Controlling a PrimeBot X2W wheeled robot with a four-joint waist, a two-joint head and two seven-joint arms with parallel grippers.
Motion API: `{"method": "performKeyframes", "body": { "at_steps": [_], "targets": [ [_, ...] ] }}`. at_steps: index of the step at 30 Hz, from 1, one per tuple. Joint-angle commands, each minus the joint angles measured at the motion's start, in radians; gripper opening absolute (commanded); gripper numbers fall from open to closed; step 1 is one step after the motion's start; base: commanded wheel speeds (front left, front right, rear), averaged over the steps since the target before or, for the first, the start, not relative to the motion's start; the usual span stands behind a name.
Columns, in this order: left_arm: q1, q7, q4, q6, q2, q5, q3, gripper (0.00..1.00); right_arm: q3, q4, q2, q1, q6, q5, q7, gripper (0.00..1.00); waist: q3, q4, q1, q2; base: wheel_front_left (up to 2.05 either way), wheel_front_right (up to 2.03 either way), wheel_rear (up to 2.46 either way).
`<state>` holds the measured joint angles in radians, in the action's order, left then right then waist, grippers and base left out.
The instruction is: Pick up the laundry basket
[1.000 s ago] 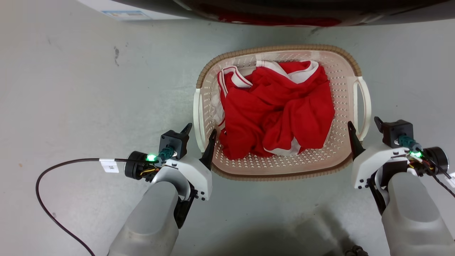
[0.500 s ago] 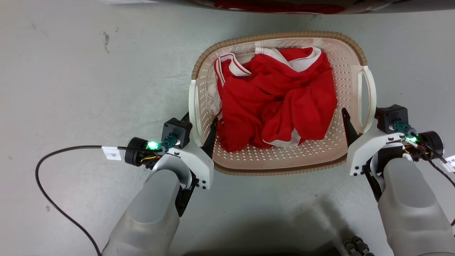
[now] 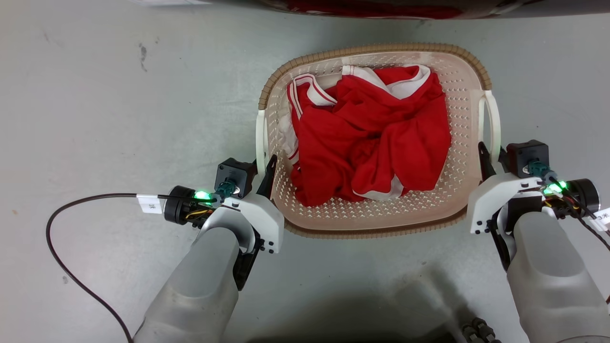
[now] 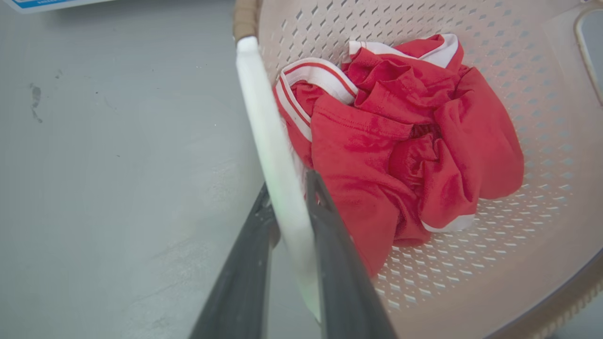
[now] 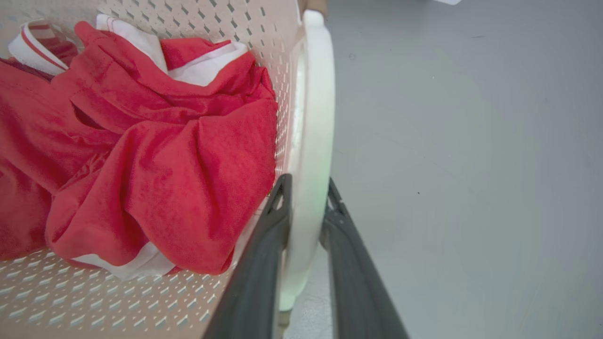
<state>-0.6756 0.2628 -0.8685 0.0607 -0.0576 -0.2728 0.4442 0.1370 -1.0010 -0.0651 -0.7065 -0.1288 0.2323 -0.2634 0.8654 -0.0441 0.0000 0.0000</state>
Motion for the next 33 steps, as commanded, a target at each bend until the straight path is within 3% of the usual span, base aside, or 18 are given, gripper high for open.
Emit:
{"method": "performKeyframes", "body": {
  "at_steps": [1,7,17,25,33],
  "targets": [
    [-0.014,0.003,0.005,0.011,0.014,-0.003,0.018,0.0,-0.019,-0.005,0.018,-0.012,-0.003,0.003,-0.002,0.0,-0.007,0.001,0.0,0.0,0.0,0.0,0.0],
    [-0.002,0.005,-0.027,0.027,0.017,-0.048,0.052,0.0,-0.044,-0.029,0.021,0.004,-0.004,-0.004,-0.002,0.0,-0.061,0.005,0.0,0.0,0.0,0.0,0.0],
    [-0.001,-0.001,-0.212,0.058,0.016,-0.18,0.156,0.0,-0.093,-0.134,0.021,0.037,-0.004,-0.009,-0.003,0.0,-0.254,0.009,0.0,0.0,0.0,0.0,0.0],
    [0.027,-0.057,-0.287,0.07,0.016,-0.291,0.237,0.0,-0.139,-0.248,0.022,0.06,-0.004,-0.015,-0.003,0.0,-0.396,0.009,0.0,0.0,0.0,0.0,0.0],
    [0.071,-0.144,-0.306,0.071,0.016,-0.39,0.308,0.0,-0.212,-0.281,0.024,0.097,-0.003,-0.059,0.033,0.0,-0.521,0.007,0.0,0.0,0.0,0.0,0.0]
  ]
}}
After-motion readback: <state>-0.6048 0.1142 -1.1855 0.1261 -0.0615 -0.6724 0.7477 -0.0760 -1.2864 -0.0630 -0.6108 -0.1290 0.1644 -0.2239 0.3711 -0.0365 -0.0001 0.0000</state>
